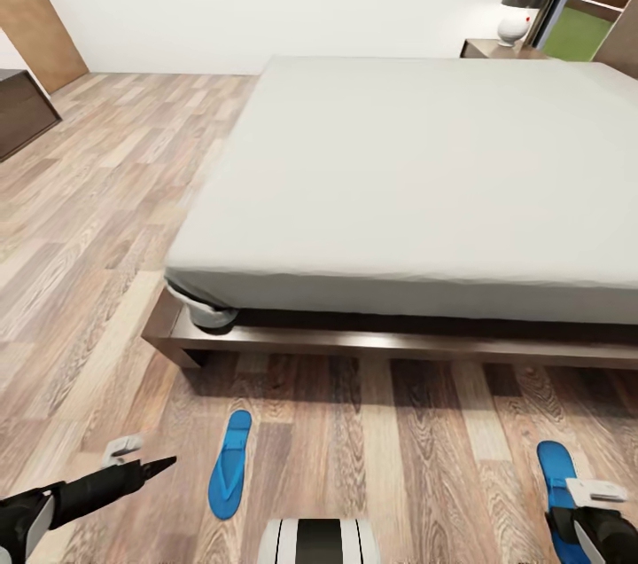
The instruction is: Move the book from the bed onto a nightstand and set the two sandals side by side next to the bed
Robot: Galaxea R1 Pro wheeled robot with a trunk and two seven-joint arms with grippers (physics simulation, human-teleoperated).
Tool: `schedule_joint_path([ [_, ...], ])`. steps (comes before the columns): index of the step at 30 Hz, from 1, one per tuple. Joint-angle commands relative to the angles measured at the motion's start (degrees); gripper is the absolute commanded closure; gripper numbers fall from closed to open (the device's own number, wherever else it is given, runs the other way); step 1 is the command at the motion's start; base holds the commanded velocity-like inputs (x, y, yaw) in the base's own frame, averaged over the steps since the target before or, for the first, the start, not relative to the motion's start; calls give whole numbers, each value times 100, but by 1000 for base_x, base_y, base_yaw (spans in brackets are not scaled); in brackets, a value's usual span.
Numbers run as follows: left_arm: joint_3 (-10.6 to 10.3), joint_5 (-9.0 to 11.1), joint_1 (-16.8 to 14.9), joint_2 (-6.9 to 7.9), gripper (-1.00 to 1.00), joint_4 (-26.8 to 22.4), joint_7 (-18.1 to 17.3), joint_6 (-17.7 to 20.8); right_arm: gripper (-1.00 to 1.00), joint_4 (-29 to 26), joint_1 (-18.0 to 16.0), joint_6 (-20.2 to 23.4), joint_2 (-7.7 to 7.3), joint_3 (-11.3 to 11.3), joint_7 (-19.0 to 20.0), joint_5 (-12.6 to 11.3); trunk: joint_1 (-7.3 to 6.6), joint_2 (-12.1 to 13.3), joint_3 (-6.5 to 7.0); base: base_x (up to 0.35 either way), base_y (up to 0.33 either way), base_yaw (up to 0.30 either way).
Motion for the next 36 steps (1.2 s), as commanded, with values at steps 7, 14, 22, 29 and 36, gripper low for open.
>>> schedule_joint_path([
  [7, 48, -36, -5, -17, -100, -2, -29, 59, 100, -37, -19, 107, -4, -8, 3014, -25, -2, -2, -4, -19, 264, 0],
  [14, 52, -35, -5, -81, -100, -2, -31, -35, 100, -35, -30, 196, -4, -11, 3377, 13, -2, -2, -4, 0, 260, 0],
  [22, 50, -34, -5, -84, -100, -2, -34, -46, 100, -34, -32, 142, 5, -12, 1350, 33, -2, -2, -4, 0, 277, 0],
  [29, 39, -38, -5, -130, -100, -2, -29, -48, 100, -64, -32, 136, 5, -11, 1286, 33, -2, -2, -4, 11, 287, 0],
  [36, 38, -36, -5, -136, -100, -2, -22, -49, 100, -163, -32, 137, 5, -12, 1284, 33, -2, -2, -4, 75, 305, 0],
])
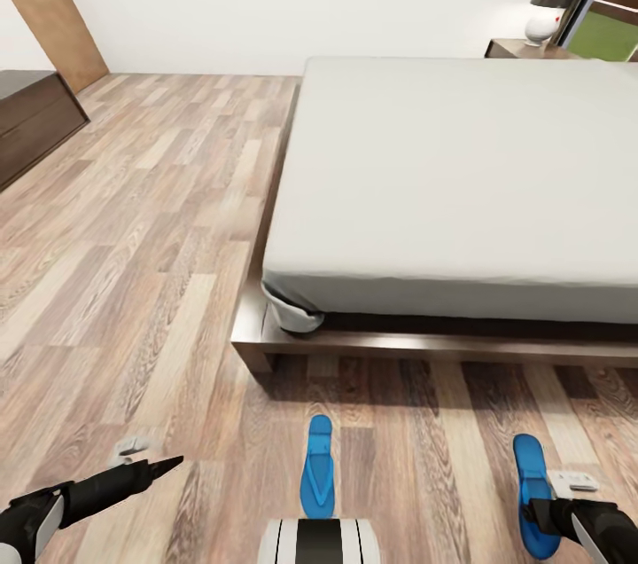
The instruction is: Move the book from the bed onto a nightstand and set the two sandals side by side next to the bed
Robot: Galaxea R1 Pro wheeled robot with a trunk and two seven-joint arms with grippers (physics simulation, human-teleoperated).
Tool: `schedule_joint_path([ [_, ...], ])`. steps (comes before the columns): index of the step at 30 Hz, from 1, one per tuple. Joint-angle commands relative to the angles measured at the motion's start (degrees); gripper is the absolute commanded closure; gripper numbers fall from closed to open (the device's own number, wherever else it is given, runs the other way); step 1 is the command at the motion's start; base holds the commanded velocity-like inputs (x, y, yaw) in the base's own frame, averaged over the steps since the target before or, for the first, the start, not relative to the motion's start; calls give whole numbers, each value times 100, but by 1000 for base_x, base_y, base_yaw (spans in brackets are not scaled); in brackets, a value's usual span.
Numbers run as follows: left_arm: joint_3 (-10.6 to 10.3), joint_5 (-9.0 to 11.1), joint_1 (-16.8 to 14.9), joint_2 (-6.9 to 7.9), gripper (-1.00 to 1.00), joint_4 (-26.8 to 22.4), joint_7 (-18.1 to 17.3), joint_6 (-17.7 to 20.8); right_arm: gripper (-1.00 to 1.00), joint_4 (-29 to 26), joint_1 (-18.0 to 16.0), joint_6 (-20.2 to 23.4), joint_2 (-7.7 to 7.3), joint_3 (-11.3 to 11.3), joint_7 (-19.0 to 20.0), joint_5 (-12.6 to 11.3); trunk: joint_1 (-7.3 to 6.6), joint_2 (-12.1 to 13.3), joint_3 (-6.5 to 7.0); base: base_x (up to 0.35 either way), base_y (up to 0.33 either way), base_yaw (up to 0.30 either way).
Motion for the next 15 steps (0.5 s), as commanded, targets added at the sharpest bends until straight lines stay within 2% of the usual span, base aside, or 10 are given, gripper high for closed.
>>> schedule_joint_path([
  [1, 48, -33, -5, -5, -100, -2, -29, 60, 100, -15, 1, 39, 0, -21, 20, -18, 0, -2, -4, 82, 307, 0],
  [15, 51, -33, -5, -40, -100, -2, -16, 54, 100, -17, 1, 40, 6, -20, 20, -18, 0, -2, -4, 87, 307, 0],
])
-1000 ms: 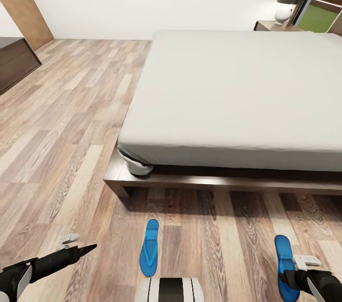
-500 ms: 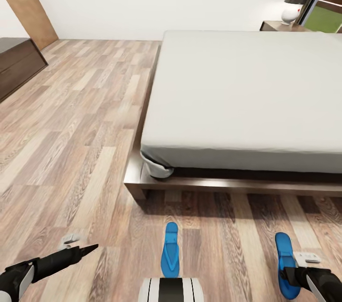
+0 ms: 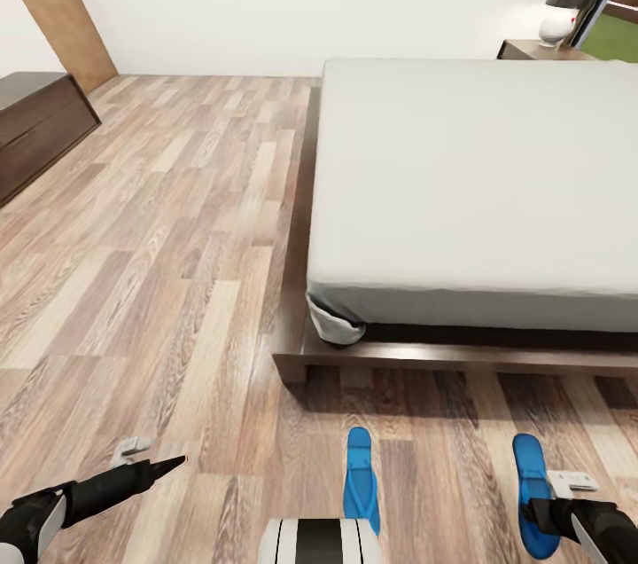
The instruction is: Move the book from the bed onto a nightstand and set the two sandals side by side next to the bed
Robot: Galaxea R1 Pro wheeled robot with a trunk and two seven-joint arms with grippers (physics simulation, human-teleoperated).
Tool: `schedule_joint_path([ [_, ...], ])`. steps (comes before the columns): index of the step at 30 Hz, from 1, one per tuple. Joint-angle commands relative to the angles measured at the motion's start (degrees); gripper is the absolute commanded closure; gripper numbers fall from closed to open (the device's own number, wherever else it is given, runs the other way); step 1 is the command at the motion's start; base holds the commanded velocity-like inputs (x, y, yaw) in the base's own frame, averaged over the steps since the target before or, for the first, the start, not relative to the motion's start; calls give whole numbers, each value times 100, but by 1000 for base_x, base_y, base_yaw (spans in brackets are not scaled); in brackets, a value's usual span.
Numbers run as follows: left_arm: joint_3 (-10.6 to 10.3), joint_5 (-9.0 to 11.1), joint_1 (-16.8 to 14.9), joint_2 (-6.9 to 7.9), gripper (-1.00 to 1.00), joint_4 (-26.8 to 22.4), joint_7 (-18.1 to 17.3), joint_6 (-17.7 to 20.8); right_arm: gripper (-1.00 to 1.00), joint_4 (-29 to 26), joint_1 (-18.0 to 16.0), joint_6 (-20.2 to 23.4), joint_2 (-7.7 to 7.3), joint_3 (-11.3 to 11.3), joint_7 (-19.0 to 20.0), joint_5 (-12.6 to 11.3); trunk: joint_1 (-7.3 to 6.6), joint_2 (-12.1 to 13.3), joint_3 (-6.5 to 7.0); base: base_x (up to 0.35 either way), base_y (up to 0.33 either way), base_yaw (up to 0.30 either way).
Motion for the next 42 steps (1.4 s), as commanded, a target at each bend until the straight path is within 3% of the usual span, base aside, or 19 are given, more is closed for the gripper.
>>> schedule_joint_path([
  [1, 50, -33, -5, -5, -100, -2, -31, 60, 100, -14, 1, 38, 0, -18, 20, -18, 0, -2, -4, 68, 307, 0],
  [35, 51, -41, -5, -7, -100, 143, -22, 58, 100, -14, 1, 36, 4, -13, 20, -18, 0, -2, -4, 3, 287, 0],
  [42, 60, -30, -5, 1, -100, 377, -7, -518, 100, -14, 1, 37, 4, -13, 20, -18, 0, -2, -4, 147, 14, 0],
])
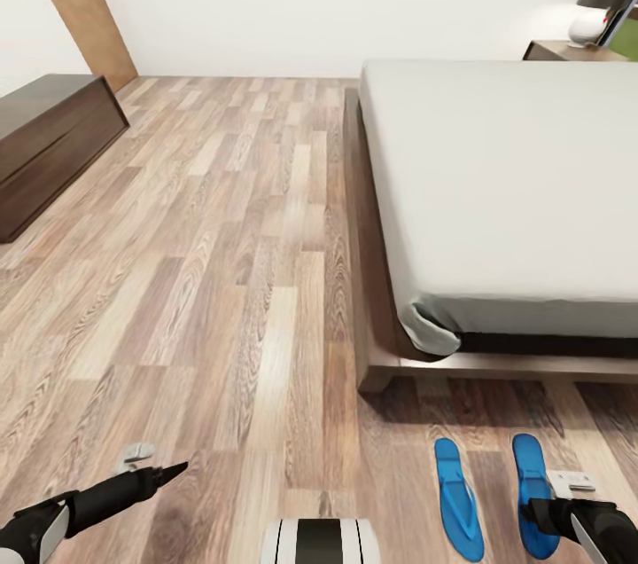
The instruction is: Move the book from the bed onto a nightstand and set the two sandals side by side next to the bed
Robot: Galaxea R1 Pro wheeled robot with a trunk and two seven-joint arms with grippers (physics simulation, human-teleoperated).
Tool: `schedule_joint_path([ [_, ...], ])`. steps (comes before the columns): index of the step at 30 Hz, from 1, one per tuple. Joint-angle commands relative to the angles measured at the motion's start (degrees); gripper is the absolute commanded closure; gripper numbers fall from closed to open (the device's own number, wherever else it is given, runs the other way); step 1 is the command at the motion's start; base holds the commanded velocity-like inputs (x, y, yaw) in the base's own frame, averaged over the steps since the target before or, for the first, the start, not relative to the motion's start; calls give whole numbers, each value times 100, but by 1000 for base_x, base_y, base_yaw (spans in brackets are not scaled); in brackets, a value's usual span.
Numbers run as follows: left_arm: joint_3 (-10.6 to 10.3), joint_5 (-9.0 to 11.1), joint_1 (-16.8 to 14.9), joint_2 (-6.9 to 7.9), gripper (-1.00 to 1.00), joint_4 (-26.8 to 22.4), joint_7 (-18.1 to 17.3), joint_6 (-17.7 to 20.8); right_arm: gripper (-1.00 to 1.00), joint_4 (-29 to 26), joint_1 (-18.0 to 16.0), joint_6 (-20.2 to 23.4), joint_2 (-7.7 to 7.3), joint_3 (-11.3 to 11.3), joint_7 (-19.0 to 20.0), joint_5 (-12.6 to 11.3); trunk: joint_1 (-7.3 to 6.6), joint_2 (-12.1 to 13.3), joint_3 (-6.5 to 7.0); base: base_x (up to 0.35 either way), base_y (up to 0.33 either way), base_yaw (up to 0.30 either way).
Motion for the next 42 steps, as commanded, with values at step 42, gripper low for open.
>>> schedule_joint_path([
  [42, 47, -29, -4, -8, -100, 56, -36, -23, 100, -1, 0, 34, 45, -19, 21, -18, 54, -28, -447, 33, 26, 0],
])
